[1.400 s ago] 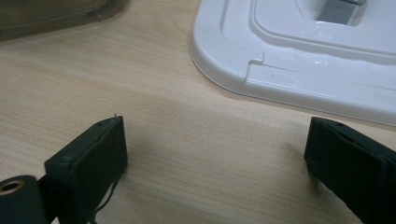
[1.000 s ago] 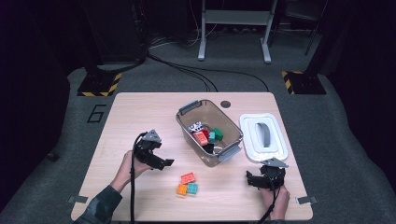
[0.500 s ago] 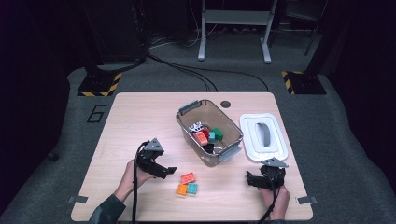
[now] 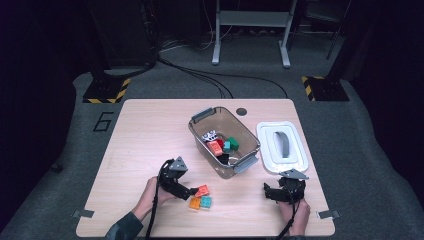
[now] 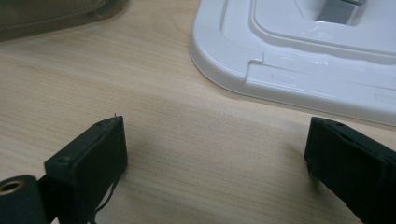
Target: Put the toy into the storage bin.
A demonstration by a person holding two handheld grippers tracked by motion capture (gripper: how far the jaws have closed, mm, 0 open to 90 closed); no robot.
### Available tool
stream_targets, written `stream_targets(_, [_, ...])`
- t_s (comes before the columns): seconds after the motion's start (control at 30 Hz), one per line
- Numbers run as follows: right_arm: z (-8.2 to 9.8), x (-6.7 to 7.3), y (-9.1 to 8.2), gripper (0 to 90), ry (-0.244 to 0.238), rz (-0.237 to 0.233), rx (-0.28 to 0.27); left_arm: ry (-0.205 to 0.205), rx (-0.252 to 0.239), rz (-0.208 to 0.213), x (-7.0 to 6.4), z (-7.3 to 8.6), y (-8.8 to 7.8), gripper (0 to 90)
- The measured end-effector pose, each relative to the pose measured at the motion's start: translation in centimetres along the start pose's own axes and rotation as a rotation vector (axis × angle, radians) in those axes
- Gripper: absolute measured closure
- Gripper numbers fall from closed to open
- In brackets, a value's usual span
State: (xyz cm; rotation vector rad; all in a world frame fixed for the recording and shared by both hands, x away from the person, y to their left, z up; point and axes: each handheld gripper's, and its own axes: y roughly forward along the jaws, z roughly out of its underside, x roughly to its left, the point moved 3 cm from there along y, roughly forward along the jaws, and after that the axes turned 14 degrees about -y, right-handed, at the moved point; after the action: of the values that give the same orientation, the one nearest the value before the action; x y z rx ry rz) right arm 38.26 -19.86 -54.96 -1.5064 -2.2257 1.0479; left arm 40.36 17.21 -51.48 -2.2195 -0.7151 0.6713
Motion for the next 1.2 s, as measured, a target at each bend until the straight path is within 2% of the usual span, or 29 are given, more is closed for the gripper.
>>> stream_targets(0.07, [0.0, 0.0, 0.0, 4.9, 0.0, 0.0, 0.0, 0.014, 0.021, 0.003, -0.1, 0.1, 0.5, 8.7])
stream_targets(0.1, [0.0, 0.0, 0.0, 4.9, 0.0, 0.0, 0.0, 0.003, 0.018, 0.02, -0.1, 0.1, 0.7, 8.4])
stream_targets(0.23, [0.0, 0.0, 0.0, 4.9, 0.0, 0.0, 0.0, 0.009, 0.025, 0.017, -0.4, 0.0, 1.4, 8.7])
stream_targets(0.3, [0.0, 0.0, 0.0, 4.9, 0.0, 0.0, 0.0, 0.026, 0.043, 0.014, -0.4, 0.0, 1.7, 9.8])
stream_targets(0.37, [0.0, 0.0, 0.0, 4.9, 0.0, 0.0, 0.0, 0.036, 0.056, -0.006, -0.4, 0.1, 1.9, 11.1])
stream_targets(0.47, [0.0, 0.0, 0.0, 4.9, 0.0, -0.001, -0.001, 0.025, 0.044, -0.028, 0.1, 0.2, 2.0, 13.1])
stream_targets(0.53, [0.0, 0.0, 0.0, 4.9, 0.0, 0.0, -0.001, 0.024, 0.036, -0.021, 0.4, 0.2, 2.0, 15.2])
stream_targets(0.6, [0.0, 0.0, 0.0, 4.9, -0.001, 0.0, 0.0, 0.018, 0.018, 0.014, 0.5, 0.2, 1.9, 20.0])
stream_targets(0.67, [0.0, 0.0, 0.0, 4.9, 0.0, 0.0, 0.0, 0.03, 0.009, 0.031, 0.6, 0.3, 1.7, 27.4])
stream_targets(0.7, [0.0, 0.0, 0.0, 4.9, 0.0, 0.0, -0.001, 0.035, -0.004, 0.03, 0.5, 0.5, 1.7, 31.0])
stream_targets(0.93, [0.0, 0.0, 0.0, 4.9, 0.0, 0.0, 0.0, 0.081, -0.02, 0.011, 0.1, 1.6, 1.6, 56.0])
stream_targets(1.13, [0.0, 0.0, 0.0, 4.9, 0.001, 0.0, 0.0, 0.094, -0.035, 0.012, 0.1, 1.5, 1.4, 58.6])
stream_targets(1.2, [0.0, 0.0, 0.0, 4.9, 0.0, 0.0, 0.0, 0.085, -0.031, 0.023, 0.1, 1.5, 1.3, 58.7])
